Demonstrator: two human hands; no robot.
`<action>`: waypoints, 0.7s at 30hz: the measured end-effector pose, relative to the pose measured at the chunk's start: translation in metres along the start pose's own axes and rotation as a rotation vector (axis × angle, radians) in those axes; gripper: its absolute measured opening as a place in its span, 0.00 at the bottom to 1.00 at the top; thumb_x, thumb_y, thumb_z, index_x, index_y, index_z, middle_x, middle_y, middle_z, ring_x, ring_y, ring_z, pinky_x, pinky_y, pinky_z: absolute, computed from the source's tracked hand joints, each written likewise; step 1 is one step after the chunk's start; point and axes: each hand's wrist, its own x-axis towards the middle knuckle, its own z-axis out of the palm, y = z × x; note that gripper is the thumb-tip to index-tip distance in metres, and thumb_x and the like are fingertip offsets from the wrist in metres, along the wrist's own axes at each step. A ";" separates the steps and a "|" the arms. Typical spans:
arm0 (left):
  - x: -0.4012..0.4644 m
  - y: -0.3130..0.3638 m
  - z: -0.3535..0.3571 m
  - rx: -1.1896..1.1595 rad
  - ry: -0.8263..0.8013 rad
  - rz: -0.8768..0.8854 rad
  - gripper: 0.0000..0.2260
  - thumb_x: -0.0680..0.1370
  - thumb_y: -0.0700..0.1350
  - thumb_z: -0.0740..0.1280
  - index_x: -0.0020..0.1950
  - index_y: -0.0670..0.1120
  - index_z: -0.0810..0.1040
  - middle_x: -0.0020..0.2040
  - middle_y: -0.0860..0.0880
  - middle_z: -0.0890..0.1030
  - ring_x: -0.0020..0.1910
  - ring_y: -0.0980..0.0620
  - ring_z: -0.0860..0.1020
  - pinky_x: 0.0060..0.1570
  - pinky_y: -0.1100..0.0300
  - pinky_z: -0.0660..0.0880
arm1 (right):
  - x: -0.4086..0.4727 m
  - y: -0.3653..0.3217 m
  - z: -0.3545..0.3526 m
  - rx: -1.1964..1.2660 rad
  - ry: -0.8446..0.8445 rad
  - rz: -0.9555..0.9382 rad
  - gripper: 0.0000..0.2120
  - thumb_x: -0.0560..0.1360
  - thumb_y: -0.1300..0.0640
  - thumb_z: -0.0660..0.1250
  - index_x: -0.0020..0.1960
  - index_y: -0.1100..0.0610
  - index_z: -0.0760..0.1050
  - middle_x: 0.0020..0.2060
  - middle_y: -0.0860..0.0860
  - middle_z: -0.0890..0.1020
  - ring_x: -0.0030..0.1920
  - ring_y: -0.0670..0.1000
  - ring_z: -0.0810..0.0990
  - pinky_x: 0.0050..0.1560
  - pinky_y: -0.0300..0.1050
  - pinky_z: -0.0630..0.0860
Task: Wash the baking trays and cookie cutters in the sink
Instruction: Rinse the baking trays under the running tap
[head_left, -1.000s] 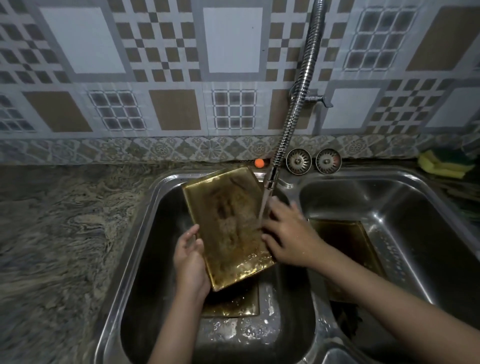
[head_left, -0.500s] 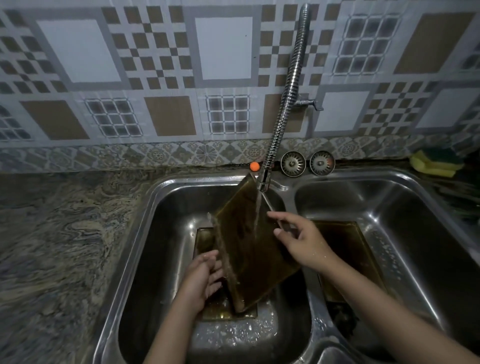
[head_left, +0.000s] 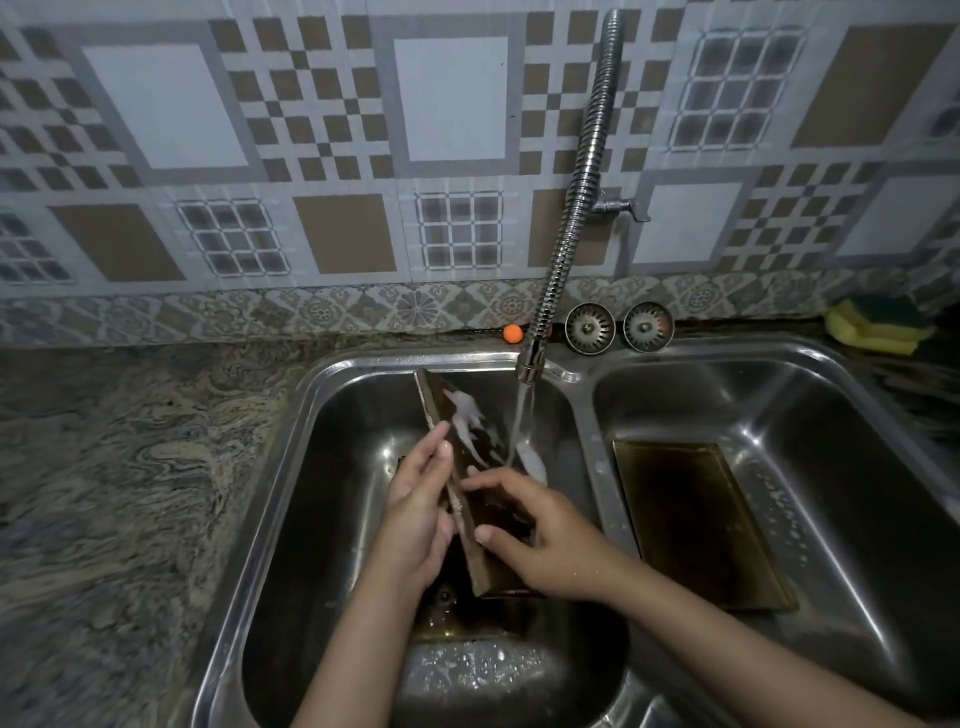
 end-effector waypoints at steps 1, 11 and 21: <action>0.000 -0.002 -0.002 -0.016 0.011 -0.001 0.18 0.77 0.43 0.62 0.67 0.46 0.73 0.60 0.40 0.79 0.59 0.43 0.79 0.58 0.47 0.75 | -0.001 0.001 0.000 0.029 -0.028 0.017 0.18 0.74 0.49 0.64 0.63 0.41 0.69 0.62 0.46 0.76 0.65 0.42 0.72 0.66 0.48 0.71; 0.007 -0.017 -0.017 -0.128 0.244 -0.022 0.19 0.78 0.30 0.57 0.62 0.48 0.75 0.59 0.39 0.79 0.55 0.42 0.79 0.53 0.47 0.76 | 0.008 0.002 -0.030 0.009 0.037 0.122 0.12 0.78 0.59 0.62 0.58 0.47 0.76 0.62 0.45 0.78 0.64 0.41 0.73 0.68 0.46 0.69; 0.002 -0.035 -0.003 -0.127 0.227 -0.303 0.19 0.79 0.33 0.56 0.67 0.48 0.71 0.55 0.39 0.80 0.54 0.41 0.79 0.45 0.46 0.77 | 0.026 0.005 -0.072 -0.823 -0.265 0.401 0.29 0.80 0.44 0.54 0.77 0.55 0.53 0.77 0.54 0.52 0.77 0.52 0.49 0.76 0.55 0.47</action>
